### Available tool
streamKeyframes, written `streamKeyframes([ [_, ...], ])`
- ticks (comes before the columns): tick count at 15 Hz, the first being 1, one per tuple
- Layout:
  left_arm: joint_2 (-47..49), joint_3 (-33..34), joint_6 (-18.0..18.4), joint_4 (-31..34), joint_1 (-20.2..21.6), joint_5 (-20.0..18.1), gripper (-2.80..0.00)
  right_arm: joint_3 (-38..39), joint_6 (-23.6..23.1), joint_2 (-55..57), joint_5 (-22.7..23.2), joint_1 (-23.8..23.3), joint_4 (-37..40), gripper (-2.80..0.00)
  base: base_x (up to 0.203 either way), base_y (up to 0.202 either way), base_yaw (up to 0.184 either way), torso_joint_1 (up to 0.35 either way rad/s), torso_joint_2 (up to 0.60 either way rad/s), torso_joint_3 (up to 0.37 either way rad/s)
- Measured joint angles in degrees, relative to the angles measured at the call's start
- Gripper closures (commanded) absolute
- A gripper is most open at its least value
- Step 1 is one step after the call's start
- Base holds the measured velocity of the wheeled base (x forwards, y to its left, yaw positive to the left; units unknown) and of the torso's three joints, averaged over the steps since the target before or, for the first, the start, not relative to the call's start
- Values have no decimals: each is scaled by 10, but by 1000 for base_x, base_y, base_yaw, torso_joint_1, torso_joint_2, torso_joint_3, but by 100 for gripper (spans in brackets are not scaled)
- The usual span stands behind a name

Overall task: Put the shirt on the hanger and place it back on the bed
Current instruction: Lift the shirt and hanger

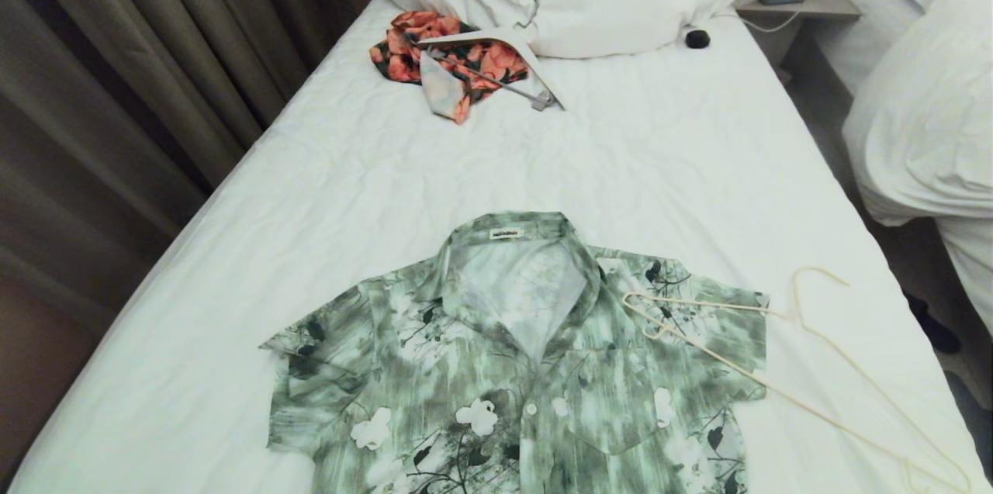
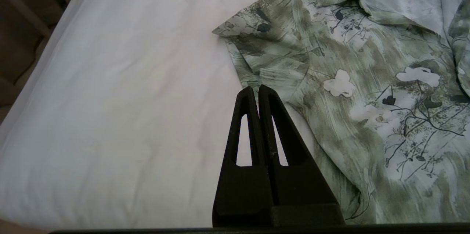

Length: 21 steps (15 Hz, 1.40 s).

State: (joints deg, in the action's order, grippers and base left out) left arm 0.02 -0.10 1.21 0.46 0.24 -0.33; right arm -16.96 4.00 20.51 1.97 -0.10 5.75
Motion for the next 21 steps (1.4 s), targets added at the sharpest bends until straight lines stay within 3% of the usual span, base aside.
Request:
streamKeyframes([
  [6, 0, 0, 0, 0, 0, 0, 0, -120, 112, 278, 35, -13, 2, 0, 0, 0, 0, 0, 0, 0],
  [8, 0, 0, 0, 0, 0, 0, 0, -151, 119, 364, 68, -45, 6, 0, 0, 0, 0, 0, 0, 0],
  [11, 0, 0, 0, 0, 0, 0, 0, -209, 96, 483, 161, -144, 39, 0, 0, 0, 0, 0, 0, 0],
  [13, 0, 0, 0, 0, 0, 0, 0, -259, 47, 557, 245, -218, 89, 0, 0, 0, 0, 0, 0, 0],
  [16, 0, 0, 0, 0, 0, 0, 0, -330, -71, 654, 357, -301, 171, 0, 0, 0, 0, 0, 0, 0],
  [21, 0, 0, 0, 0, 0, 0, 0, -469, -298, 820, 478, -372, 339, 0, 0, 0, 0, 0, 0, 0],
])
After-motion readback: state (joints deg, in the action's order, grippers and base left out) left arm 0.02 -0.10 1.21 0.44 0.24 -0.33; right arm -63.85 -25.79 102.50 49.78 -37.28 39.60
